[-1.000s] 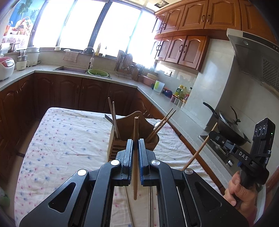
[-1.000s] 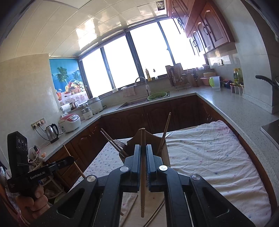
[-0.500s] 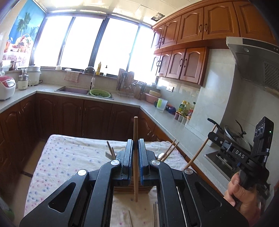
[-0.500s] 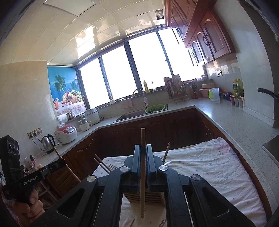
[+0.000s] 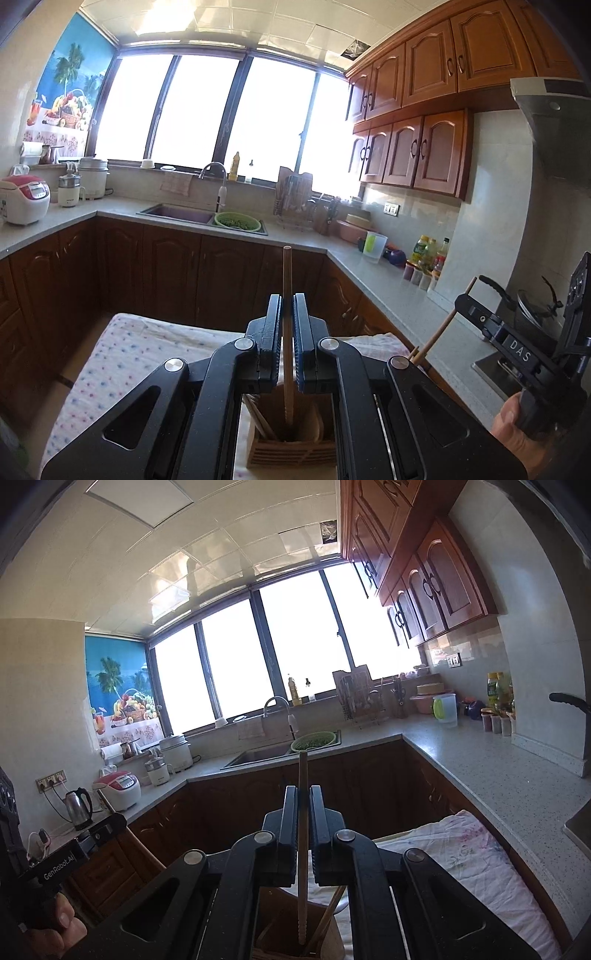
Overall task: Organize utensils
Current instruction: 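Open both tools to release the chopsticks in the holder, then move both open tools back over the remaining chopsticks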
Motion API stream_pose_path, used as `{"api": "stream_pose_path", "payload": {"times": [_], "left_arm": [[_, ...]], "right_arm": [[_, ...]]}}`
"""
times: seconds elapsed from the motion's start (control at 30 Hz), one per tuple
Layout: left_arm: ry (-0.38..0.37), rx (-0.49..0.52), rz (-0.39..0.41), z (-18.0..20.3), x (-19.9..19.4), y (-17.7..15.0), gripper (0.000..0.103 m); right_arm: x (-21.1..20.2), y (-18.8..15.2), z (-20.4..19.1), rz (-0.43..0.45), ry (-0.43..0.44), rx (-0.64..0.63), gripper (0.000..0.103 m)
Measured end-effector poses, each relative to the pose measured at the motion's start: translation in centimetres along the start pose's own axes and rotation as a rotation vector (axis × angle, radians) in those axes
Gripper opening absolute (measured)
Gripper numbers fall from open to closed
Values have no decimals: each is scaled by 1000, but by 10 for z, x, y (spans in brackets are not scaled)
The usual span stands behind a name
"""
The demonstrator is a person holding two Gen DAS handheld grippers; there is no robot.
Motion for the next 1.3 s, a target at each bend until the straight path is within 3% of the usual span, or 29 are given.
{"api": "stream_pose_path", "payload": {"times": [0.47, 0.97, 1.03, 1.1, 1.17, 1.2, 1.23, 1.27, 1.3], "left_arm": [[-5, -21, -175, -12, 28, -79, 5], [0, -18, -205, -12, 28, -77, 7], [-13, -30, -208, -12, 25, -76, 14], [-19, -36, -194, -12, 20, -72, 29], [-14, -29, -171, -10, 12, -67, 38], [-9, -25, -161, -9, 8, -64, 50], [-6, -26, -149, -9, 4, -62, 57], [-6, -29, -132, -9, -1, -60, 64], [-7, -30, -120, -9, -5, -58, 66]], "right_arm": [[25, -83, 23, -153, -20, 45, 6], [29, -92, 28, -205, -24, 64, 7], [28, -91, 32, -201, -19, 89, 12], [24, -87, 33, -189, -14, 113, 19], [17, -82, 33, -169, 0, 134, 39], [13, -78, 33, -153, 8, 141, 59], [9, -75, 32, -137, 11, 145, 70], [4, -71, 32, -121, 11, 147, 72], [0, -67, 32, -107, 16, 152, 74]]}}
Point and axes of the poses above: each gripper's, at about its wrist camera, not at the fingertips, and x roughly the way its jaws point, z to its right, y to its top, the point moved 10 cm from there along x, roughly the way its jaws point, and after that the axes turned 2 degrees about z, right-handed, at the moved point
